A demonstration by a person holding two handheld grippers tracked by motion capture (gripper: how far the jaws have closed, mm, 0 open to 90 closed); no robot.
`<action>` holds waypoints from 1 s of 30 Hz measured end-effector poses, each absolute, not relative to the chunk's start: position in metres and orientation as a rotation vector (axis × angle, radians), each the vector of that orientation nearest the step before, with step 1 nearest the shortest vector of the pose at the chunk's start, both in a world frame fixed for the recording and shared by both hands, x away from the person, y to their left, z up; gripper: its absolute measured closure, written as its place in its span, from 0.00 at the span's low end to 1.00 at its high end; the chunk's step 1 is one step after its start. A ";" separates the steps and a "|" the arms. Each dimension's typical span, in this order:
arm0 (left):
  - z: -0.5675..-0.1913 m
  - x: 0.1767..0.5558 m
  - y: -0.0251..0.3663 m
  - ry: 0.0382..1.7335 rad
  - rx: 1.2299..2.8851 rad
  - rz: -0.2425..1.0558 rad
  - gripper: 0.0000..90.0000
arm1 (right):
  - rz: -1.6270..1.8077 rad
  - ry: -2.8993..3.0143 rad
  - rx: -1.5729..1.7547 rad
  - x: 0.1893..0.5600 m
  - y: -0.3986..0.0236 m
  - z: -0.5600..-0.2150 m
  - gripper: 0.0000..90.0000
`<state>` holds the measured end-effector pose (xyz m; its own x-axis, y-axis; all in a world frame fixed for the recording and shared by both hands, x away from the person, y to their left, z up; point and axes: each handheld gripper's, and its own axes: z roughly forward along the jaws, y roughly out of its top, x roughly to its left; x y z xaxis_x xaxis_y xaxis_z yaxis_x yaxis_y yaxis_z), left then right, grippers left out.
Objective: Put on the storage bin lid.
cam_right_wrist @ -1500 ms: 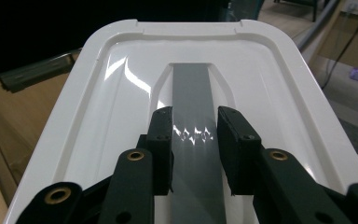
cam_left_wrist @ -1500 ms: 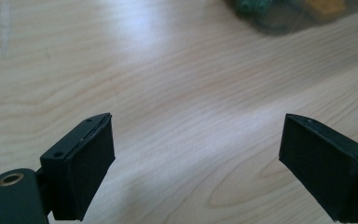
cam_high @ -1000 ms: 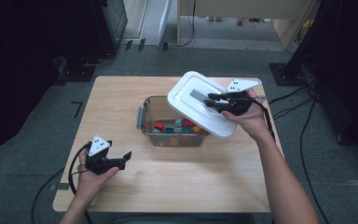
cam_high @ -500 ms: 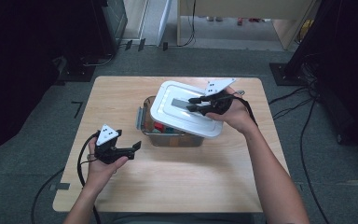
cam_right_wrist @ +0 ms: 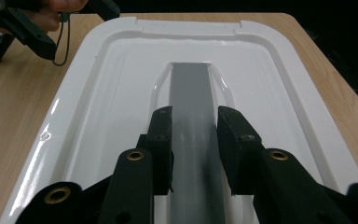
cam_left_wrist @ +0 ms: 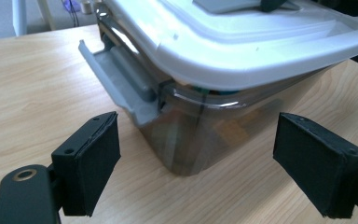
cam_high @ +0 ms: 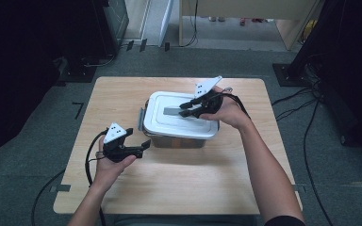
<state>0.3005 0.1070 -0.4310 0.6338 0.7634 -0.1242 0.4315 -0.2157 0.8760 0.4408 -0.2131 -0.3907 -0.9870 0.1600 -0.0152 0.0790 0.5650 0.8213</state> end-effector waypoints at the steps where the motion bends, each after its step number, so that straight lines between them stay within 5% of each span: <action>1: -0.431 0.300 0.106 0.950 1.847 0.412 0.19 | 1.414 2.708 0.205 0.441 -0.212 -0.391 0.76; 14: -0.430 0.301 0.101 0.934 1.849 0.414 0.20 | 1.428 2.738 0.195 0.446 -0.209 -0.394 0.75; 16: -0.430 0.301 0.099 0.933 1.845 0.409 0.20 | 1.433 2.744 0.275 0.446 -0.211 -0.394 0.61; 24: -0.428 0.301 0.094 0.925 1.842 0.419 0.20 | 1.503 2.677 0.431 0.439 -0.222 -0.391 0.55; 27: -0.426 0.301 0.094 0.924 1.834 0.422 0.20 | 1.464 2.578 0.578 0.435 -0.234 -0.383 0.59; 30: -0.425 0.301 0.092 0.924 1.835 0.443 0.24 | 1.444 2.471 0.710 0.426 -0.252 -0.377 0.74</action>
<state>0.3012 0.0920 -0.4249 0.6421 0.7599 -0.1017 0.3963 -0.2154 0.8925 0.4264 -0.2520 -0.3774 -0.8667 0.4935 0.0728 0.3057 0.4101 0.8593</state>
